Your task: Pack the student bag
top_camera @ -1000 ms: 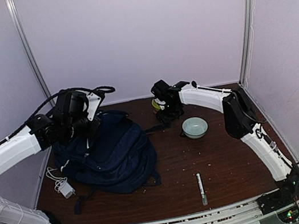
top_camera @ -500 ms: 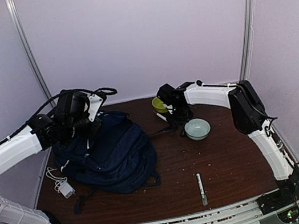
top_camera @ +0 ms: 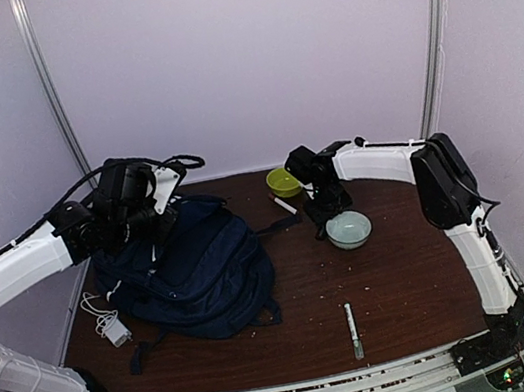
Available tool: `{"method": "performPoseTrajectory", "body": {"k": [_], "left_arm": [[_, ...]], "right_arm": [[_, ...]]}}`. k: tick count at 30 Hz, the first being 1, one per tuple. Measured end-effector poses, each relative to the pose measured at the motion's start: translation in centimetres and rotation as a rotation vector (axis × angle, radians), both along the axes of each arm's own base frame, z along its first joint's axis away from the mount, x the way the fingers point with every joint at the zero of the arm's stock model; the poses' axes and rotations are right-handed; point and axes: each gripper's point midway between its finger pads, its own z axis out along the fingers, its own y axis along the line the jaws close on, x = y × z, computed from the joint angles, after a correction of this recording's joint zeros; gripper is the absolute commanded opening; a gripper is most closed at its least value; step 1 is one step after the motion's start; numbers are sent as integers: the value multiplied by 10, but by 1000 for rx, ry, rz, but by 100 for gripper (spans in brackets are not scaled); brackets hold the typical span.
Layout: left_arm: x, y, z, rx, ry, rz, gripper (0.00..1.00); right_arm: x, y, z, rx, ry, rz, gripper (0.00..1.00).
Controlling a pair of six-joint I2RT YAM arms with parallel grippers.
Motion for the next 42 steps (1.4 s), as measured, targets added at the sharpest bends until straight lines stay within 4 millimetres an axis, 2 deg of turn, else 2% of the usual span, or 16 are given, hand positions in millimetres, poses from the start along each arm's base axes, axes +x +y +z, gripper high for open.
{"method": "performPoseTrajectory", "body": {"k": [5,15,20,24,28,32,35,39,42], "left_arm": [[0,0,0,-5,-6,0,0],[-2,3,1,-12,-14,2,0],[-1,7,0,-15,-16,7,0],[-1,6,0,-16,-16,6,0],[-1,6,0,-16,-16,6,0],[-1,6,1,-15,-17,2,0],[-1,6,1,-16,-16,-2,0],[-2,4,0,-22,-14,-9,0],[-1,3,-1,-26,-18,-11,0]], "right_arm": [[-1,4,-3,59,25,-21,67],[-1,16,-1,176,38,-68,65],[-2,15,15,199,7,-83,66],[9,17,30,239,-35,-110,67],[21,11,34,260,-51,-154,69],[27,-2,24,258,-36,-198,67],[25,-5,7,256,8,-211,57],[18,1,-20,279,106,-202,55],[15,12,-18,304,133,-182,49]]}}
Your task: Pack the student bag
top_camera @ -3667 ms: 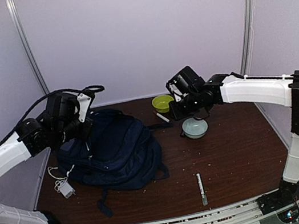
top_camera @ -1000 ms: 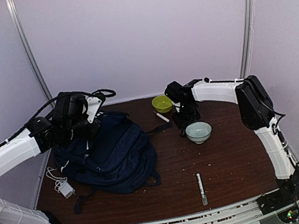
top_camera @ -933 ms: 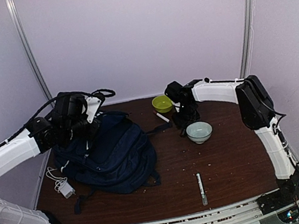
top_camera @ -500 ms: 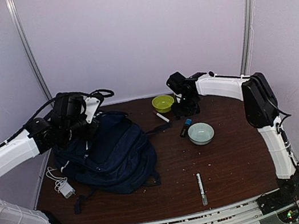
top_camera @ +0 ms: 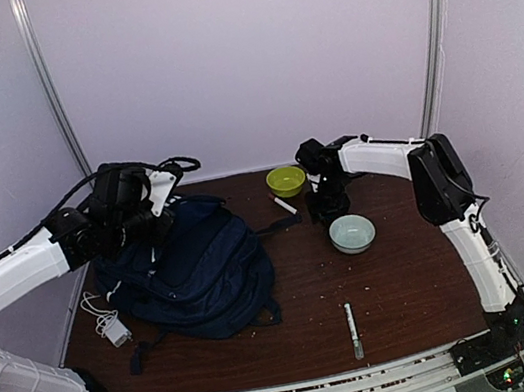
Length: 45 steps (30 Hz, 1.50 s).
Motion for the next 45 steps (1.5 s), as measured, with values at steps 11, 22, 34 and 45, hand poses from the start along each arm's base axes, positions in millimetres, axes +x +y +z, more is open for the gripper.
{"method": "performPoseTrajectory", "body": {"k": [11,22,34,45], "left_arm": [[-1,-1,1,1,-5,-10,0],[-6,0,4,-17,-9,-23,0],[-27,-1,24,-108,-22,-111,0],[-35,-5,27,-146,-25,-159,0]], "right_arm": [[-30,44,1,0,26,131,44],[-48,34,-5,-138,34,264,14],[-59,63,56,81,-36,322,0],[-106,137,256,563,-468,500,0]]}}
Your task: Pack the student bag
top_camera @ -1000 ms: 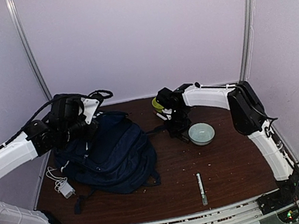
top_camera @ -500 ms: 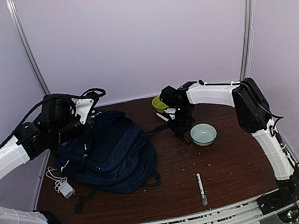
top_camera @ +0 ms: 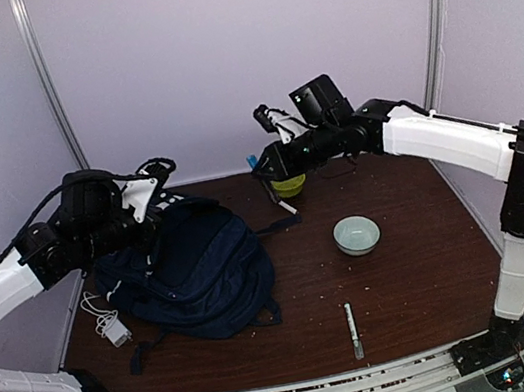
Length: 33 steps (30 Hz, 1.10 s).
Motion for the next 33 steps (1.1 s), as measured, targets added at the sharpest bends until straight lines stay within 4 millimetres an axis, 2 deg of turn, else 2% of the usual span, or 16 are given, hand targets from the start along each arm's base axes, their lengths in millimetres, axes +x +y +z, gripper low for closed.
{"method": "performPoseTrajectory", "body": {"k": [2,3,4,6,8,10,13,18,21,25,27,29,33], "left_arm": [[0,-1,0,-2,2,-5,0],[-1,-1,0,-4,4,-9,0],[-1,-2,0,-5,4,-12,0],[-1,-3,0,-9,5,-18,0],[-2,-4,1,-13,4,-22,0],[-2,-4,3,-18,3,-25,0],[-3,-3,6,-23,3,-24,0],[-4,0,6,-25,17,-11,0],[-4,3,7,-25,14,-1,0],[-4,1,6,-26,17,-8,0],[-5,1,7,-28,18,-12,0],[-5,0,7,-29,20,-16,0],[-6,-1,8,-33,21,-22,0]], "right_arm": [[-40,37,9,57,-48,144,0],[-52,50,14,85,-78,199,0],[-83,74,18,110,-109,293,0],[-118,101,25,146,-172,405,0],[-139,122,32,167,-253,478,0],[-130,132,34,152,-353,489,0],[-94,138,27,71,-526,457,0],[-48,144,-8,-169,-782,477,0],[-46,146,-29,-307,-897,530,0],[-57,150,-61,-457,-1066,601,0],[-61,155,-69,-507,-1171,606,0],[-63,160,-70,-530,-1266,587,13],[-60,169,-69,-549,-1435,497,49]]}}
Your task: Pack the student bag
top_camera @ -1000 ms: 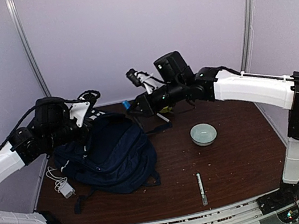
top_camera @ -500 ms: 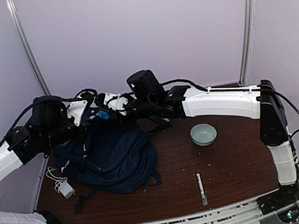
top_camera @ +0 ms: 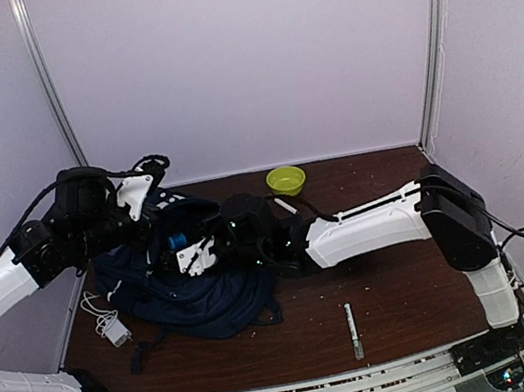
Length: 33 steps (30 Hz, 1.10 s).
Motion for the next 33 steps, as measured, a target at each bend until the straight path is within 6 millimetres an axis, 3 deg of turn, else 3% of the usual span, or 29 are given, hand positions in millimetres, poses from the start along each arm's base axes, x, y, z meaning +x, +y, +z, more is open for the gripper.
{"method": "performPoseTrajectory", "body": {"k": [1,3,4,7,10,15,18,20,23,25,27,30,33], "left_arm": [[0,0,0,0,0,-1,0],[0,0,0,-1,1,-1,0],[0,0,0,-2,2,-2,0],[0,0,0,-4,2,0,0],[0,0,0,-6,3,1,0],[0,0,0,-5,1,4,0],[0,0,0,-5,1,5,0],[0,0,0,-5,1,7,0],[1,1,0,-6,-1,14,0],[2,2,0,-8,-2,20,0],[2,2,-1,-9,-1,22,0],[2,2,-1,-11,1,23,0],[2,2,-1,-15,3,27,0]], "right_arm": [[1,0,-3,9,-17,-8,62],[3,-1,-5,8,-47,-19,97],[4,-1,-4,14,-59,-24,100],[1,-4,14,63,-104,-28,100],[-9,-12,20,70,-129,-27,100],[-45,-43,26,89,-27,7,100],[-59,-63,62,178,114,5,100],[-55,-79,95,267,221,-21,100],[-20,-109,143,448,403,-117,100],[13,-132,150,539,511,-206,98],[51,-157,133,604,646,-330,93],[103,-188,84,640,818,-561,77],[149,-197,38,630,924,-779,67]]}}
